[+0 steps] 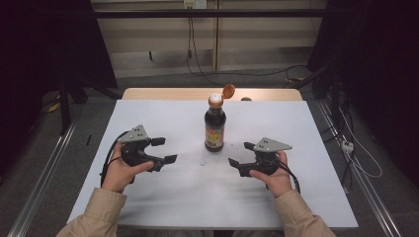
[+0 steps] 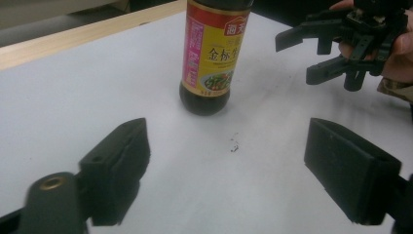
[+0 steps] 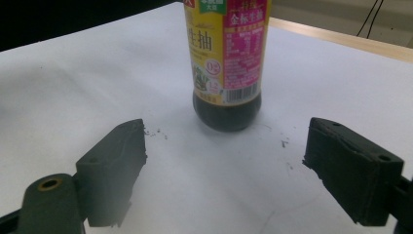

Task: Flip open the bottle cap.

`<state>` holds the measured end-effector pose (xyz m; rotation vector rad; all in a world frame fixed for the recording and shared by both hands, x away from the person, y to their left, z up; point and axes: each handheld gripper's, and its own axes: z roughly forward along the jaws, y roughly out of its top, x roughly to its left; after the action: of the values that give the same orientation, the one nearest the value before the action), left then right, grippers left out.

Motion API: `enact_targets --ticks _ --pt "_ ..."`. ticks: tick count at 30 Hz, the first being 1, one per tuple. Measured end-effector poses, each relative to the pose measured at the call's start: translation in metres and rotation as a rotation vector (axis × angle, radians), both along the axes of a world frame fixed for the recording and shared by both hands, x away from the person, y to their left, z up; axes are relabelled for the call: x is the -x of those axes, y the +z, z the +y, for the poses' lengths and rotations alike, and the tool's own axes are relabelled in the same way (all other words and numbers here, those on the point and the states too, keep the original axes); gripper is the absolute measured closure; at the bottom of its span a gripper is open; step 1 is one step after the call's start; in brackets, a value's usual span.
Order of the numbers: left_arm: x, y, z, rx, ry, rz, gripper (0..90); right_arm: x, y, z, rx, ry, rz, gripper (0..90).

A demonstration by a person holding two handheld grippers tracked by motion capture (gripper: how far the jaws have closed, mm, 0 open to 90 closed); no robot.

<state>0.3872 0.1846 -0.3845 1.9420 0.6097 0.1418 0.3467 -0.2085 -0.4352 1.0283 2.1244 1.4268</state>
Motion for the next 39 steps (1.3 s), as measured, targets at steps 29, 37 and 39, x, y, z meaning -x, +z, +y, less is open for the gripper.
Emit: enact_targets --ticks 29,37,39 --pt "0.018 -0.019 0.023 -0.009 0.001 -0.029 7.5 0.027 -0.006 -0.043 -0.009 -0.048 0.03 14.9" --pt "0.023 -0.023 0.029 -0.007 0.011 -0.017 7.2 0.037 -0.007 -0.051 -0.013 -0.06 0.032 14.9" --pt "0.024 -0.025 0.03 -0.01 0.009 -0.022 7.2 0.04 -0.007 -0.055 -0.014 -0.065 0.036 14.9"
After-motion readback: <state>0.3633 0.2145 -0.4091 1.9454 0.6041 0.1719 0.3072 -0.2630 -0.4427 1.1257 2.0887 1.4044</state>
